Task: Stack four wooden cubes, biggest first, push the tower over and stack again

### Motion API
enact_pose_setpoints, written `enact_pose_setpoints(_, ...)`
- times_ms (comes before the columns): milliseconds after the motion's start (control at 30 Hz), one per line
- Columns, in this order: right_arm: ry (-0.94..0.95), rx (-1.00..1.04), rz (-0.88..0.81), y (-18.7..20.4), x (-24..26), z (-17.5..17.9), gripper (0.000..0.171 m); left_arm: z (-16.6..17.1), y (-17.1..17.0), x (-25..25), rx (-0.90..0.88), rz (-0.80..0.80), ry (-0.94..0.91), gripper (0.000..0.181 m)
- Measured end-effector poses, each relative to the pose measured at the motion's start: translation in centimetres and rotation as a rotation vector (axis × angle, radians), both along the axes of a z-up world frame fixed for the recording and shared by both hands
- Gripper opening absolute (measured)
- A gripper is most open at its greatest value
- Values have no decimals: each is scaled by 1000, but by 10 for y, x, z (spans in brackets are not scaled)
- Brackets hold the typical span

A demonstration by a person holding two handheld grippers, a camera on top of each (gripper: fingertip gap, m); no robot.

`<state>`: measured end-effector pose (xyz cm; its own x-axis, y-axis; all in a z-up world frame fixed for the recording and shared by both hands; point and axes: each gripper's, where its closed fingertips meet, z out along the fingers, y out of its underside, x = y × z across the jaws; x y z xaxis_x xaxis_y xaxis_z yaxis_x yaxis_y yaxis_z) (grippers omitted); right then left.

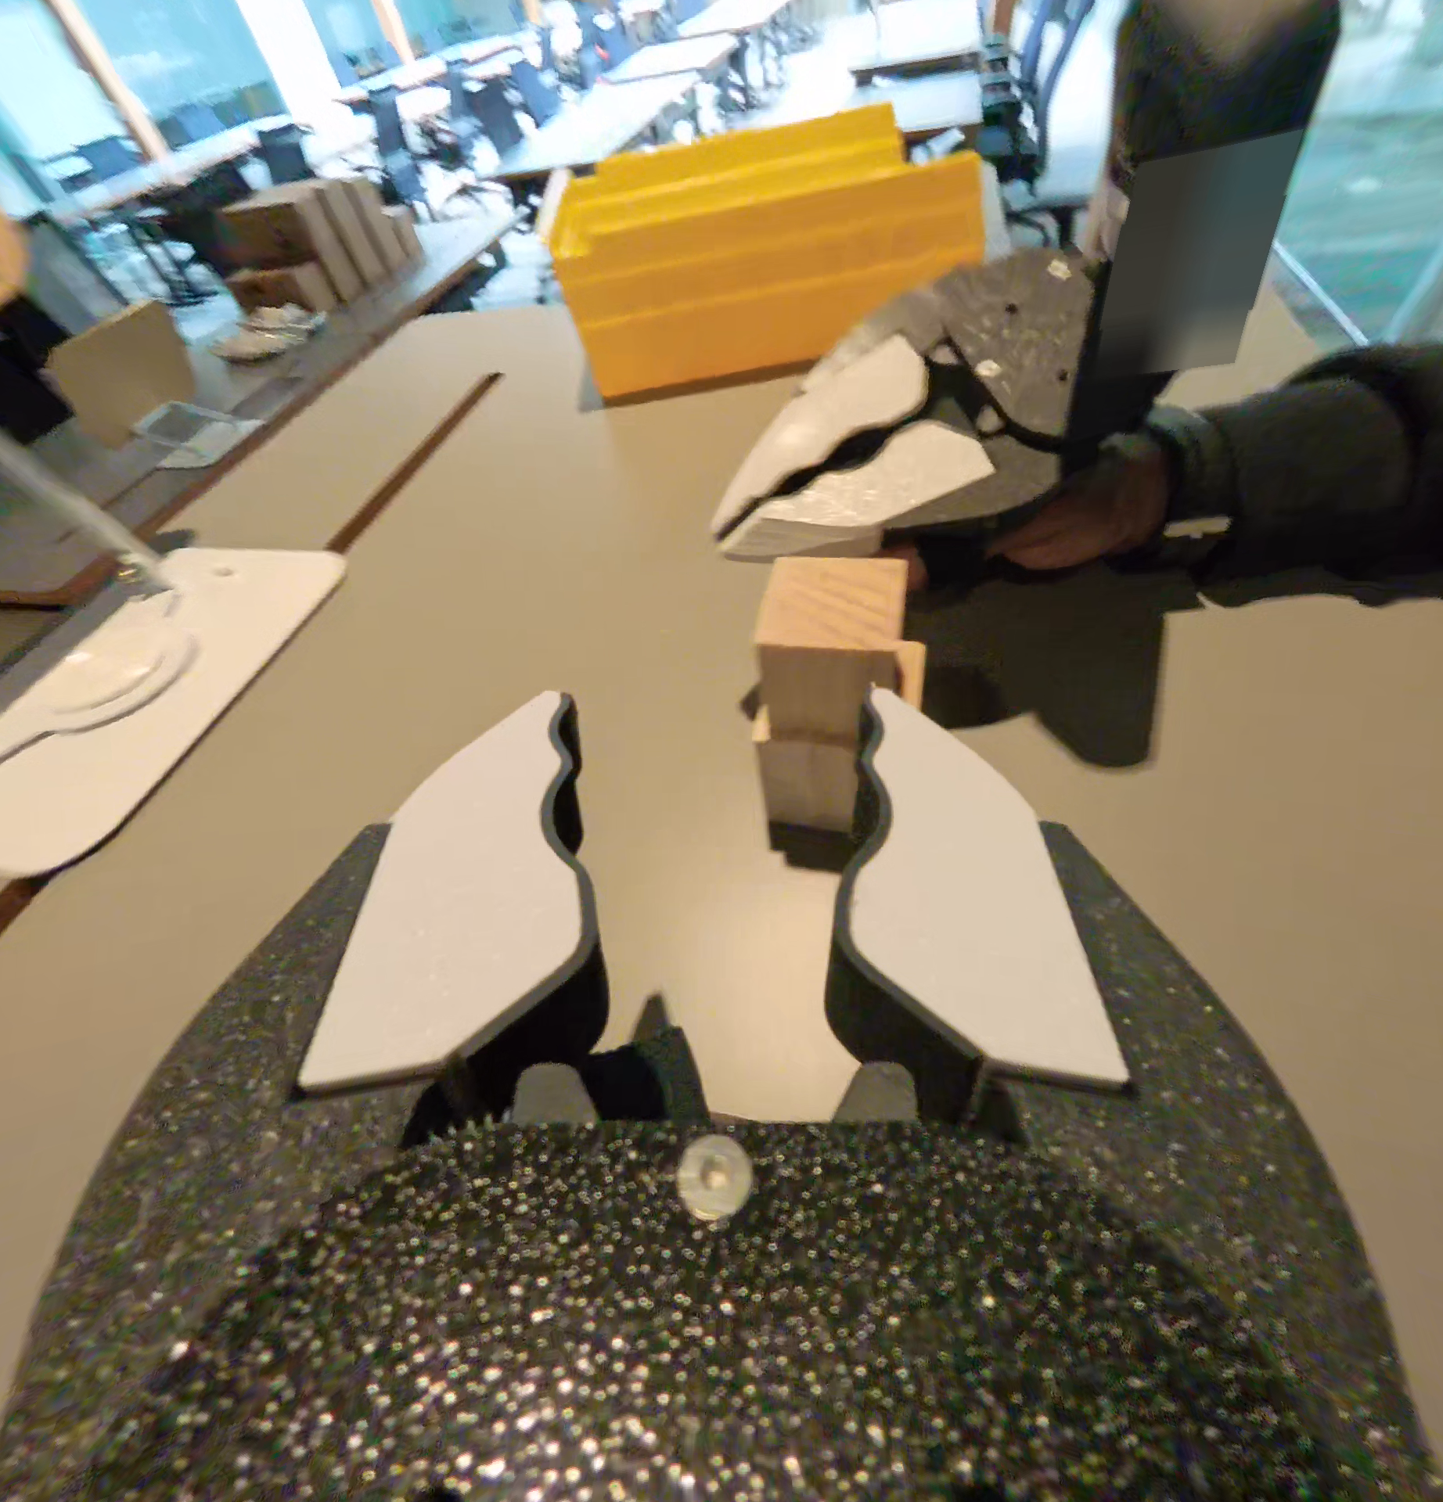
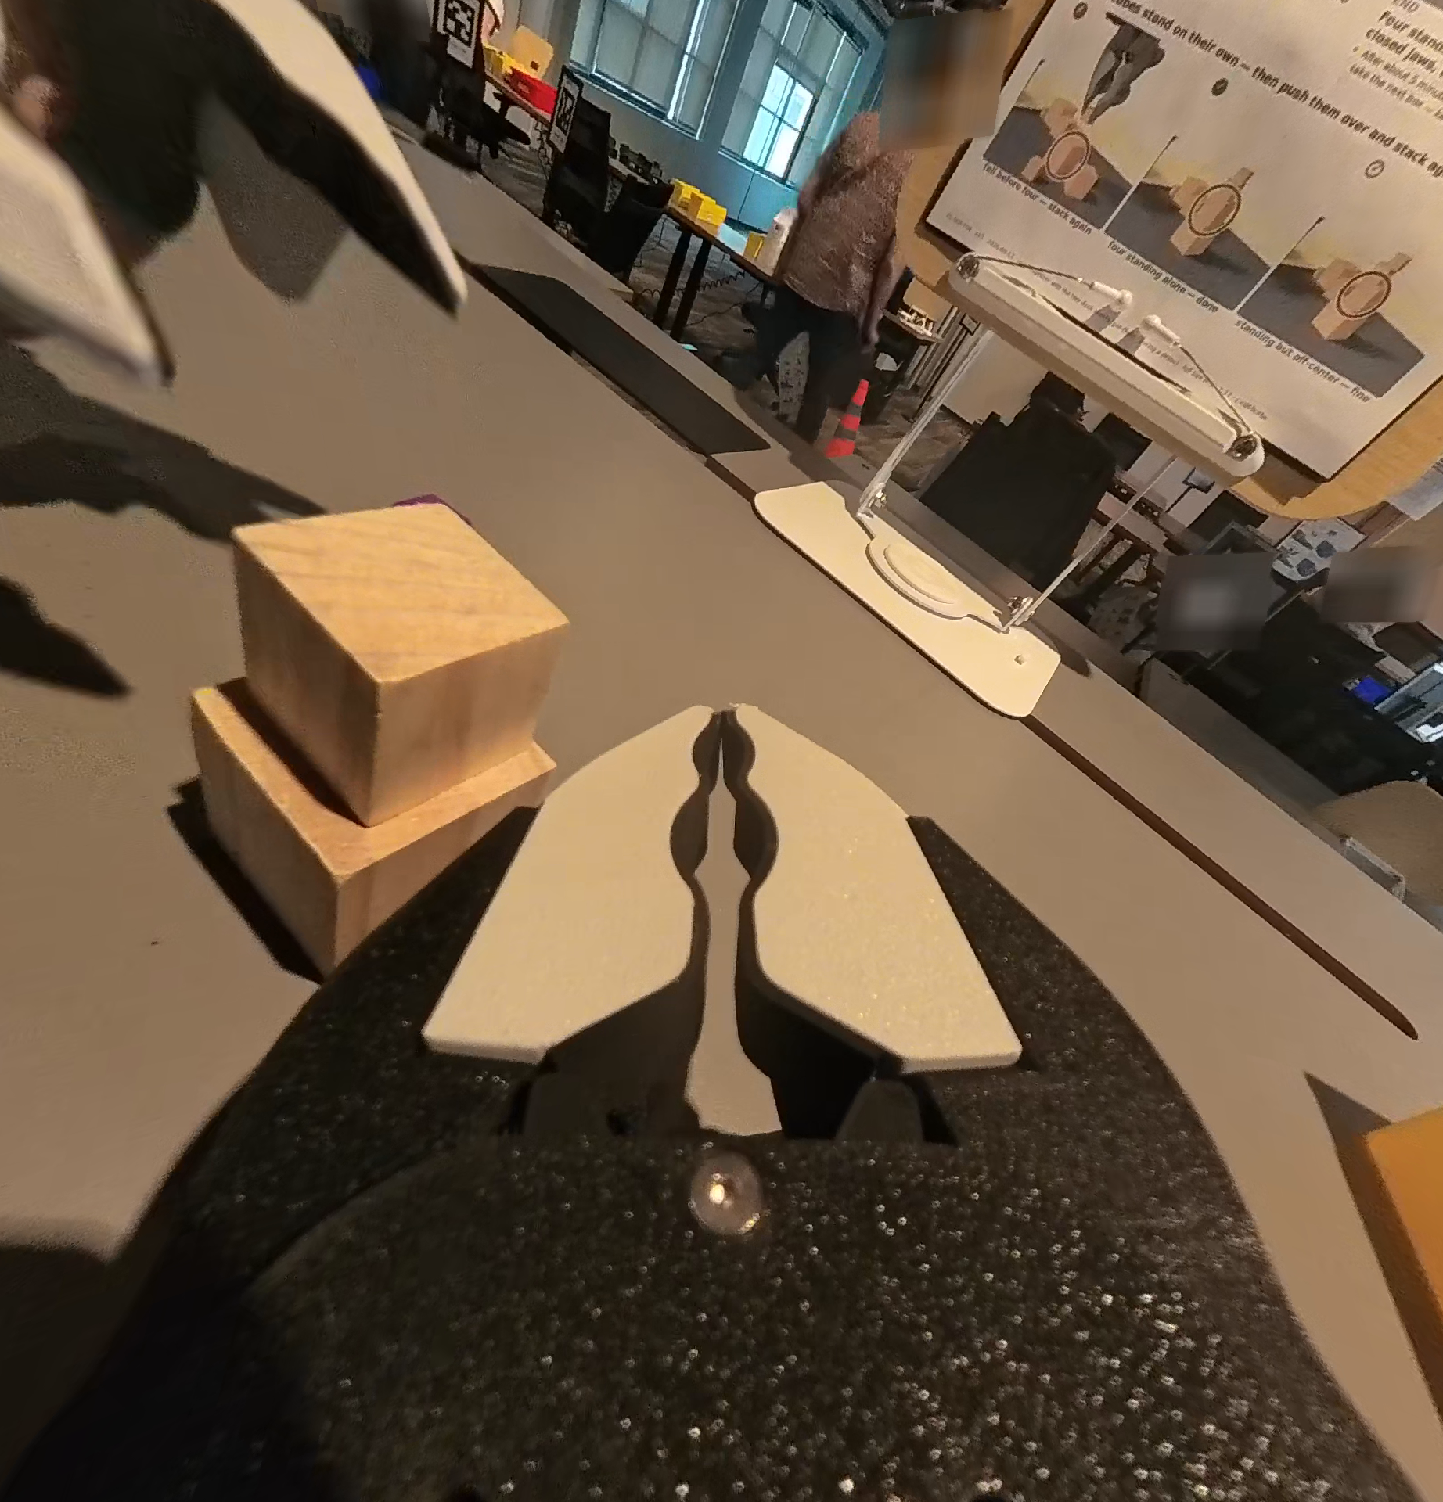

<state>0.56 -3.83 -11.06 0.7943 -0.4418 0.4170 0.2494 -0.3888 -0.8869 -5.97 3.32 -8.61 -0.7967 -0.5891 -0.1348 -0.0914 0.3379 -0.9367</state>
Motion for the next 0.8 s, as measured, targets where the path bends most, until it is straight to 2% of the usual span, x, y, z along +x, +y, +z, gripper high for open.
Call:
enact_pose_setpoints(33,0,1,1,0,0,0,0,4,14,1,-24,38,-3,64)
enact_pose_setpoints(167,3,2,7,0,-1,0,0,-5,64,-10,-55,117,65,60)
enact_pose_setpoints(267,0,-8,14,1,-1,-1,0,-27,85,-37,-42,104,170,58)
enact_pose_setpoints(467,1,-18,20,2,-1,-3,0,-60,88,-96,-8,-5,298,43)
enact_pose_setpoints(633,2,-24,27,3,-2,-3,0,-69,91,-102,39,-1,331,32)
enact_pose_setpoints(800,3,-28,37,4,-2,-4,0,-80,90,-101,102,12,371,37)
